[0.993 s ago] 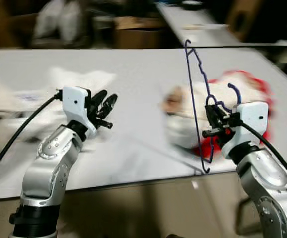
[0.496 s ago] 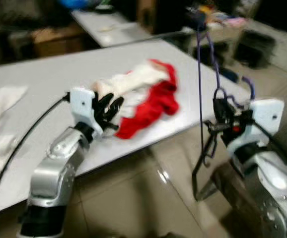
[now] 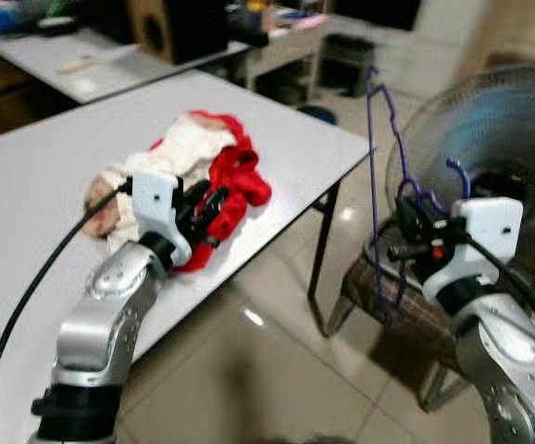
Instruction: Hang hanger
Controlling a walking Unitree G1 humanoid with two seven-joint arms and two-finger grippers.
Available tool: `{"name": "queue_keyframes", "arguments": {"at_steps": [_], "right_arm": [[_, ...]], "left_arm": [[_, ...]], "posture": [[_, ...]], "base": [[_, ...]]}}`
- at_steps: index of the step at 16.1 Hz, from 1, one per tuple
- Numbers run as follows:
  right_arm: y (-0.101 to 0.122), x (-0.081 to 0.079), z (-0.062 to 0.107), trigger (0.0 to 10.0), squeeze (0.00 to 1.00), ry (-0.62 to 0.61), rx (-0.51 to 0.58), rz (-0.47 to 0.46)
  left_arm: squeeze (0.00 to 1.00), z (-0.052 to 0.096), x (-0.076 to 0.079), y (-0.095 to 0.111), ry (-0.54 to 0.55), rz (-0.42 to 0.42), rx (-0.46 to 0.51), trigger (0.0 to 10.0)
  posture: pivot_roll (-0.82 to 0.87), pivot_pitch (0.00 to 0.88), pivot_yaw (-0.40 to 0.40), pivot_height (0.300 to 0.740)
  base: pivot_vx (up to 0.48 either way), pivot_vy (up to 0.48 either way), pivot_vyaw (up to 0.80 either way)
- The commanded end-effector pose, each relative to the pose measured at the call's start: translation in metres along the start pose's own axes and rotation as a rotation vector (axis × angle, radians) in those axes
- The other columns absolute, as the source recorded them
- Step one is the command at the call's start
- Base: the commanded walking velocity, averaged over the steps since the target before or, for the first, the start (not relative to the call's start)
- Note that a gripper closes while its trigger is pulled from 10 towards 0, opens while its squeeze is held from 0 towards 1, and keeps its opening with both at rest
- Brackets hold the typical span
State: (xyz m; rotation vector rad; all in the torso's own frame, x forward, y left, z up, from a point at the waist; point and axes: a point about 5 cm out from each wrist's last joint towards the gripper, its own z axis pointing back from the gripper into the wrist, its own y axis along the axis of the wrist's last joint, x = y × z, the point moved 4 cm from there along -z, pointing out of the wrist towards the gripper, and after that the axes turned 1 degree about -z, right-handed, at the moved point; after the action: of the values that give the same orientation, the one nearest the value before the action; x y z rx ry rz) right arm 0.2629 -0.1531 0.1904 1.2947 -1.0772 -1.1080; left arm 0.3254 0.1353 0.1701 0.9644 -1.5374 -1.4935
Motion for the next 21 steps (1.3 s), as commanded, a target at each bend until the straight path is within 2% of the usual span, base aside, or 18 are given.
{"name": "queue_keyframes", "arguments": {"at_steps": [1, 10, 11, 12, 16, 18, 21], "right_arm": [[0.004, 0.002, -0.001, 10.0, 0.0, -0.005, 0.015, 0.008], [0.001, 0.003, 0.0, 10.0, 0.0, -0.01, 0.001, 0.006], [-0.025, 0.014, 0.007, 10.0, 0.0, -0.035, -0.09, 0.017], [-0.061, 0.03, 0.021, 10.0, 0.0, -0.065, -0.217, 0.028], [-0.062, 0.026, 0.018, 10.0, 0.0, -0.051, -0.212, 0.028], [-0.057, 0.025, 0.016, 10.0, 0.0, -0.025, -0.169, 0.082], [-0.04, 0.024, 0.012, 10.0, 0.0, -0.02, -0.082, 0.099]], "left_arm": [[0.0, -0.001, 0.003, 0.003, -0.01, -0.008, 0.009, 10.0], [0.0, -0.001, 0.002, 0.002, -0.007, -0.008, 0.011, 10.0], [1.0, 0.003, 0.0, -0.012, 0.017, 0.018, -0.017, 10.0], [1.0, 0.011, -0.003, -0.03, 0.053, 0.035, -0.05, 10.0], [1.0, 0.011, -0.002, -0.028, 0.04, 0.027, -0.044, 10.0], [1.0, 0.01, -0.002, -0.026, 0.055, 0.018, -0.017, 10.0], [1.0, 0.009, -0.001, -0.015, 0.05, 0.027, 0.04, 10.0]], "posture": [[-0.07, 0.0, -0.007, 0.74], [-0.07, 0.0, -0.003, 0.74], [-0.08, 0.0, -0.02, 0.74], [-0.07, 0.0, -0.02, 0.74], [-0.07, 0.0, -0.02, 0.74], [-0.07, 0.0, -0.02, 0.74], [-0.06, 0.0, -0.019, 0.74]], "base": [[0.0, 0.255, -0.8], [0.0, 0.255, -0.8], [0.0, 0.0, 0.0], [0.0, 0.0, 0.0], [0.0, 0.0, 0.0], [0.0, 0.0, 0.0], [0.0, -0.48, 0.8]]}}
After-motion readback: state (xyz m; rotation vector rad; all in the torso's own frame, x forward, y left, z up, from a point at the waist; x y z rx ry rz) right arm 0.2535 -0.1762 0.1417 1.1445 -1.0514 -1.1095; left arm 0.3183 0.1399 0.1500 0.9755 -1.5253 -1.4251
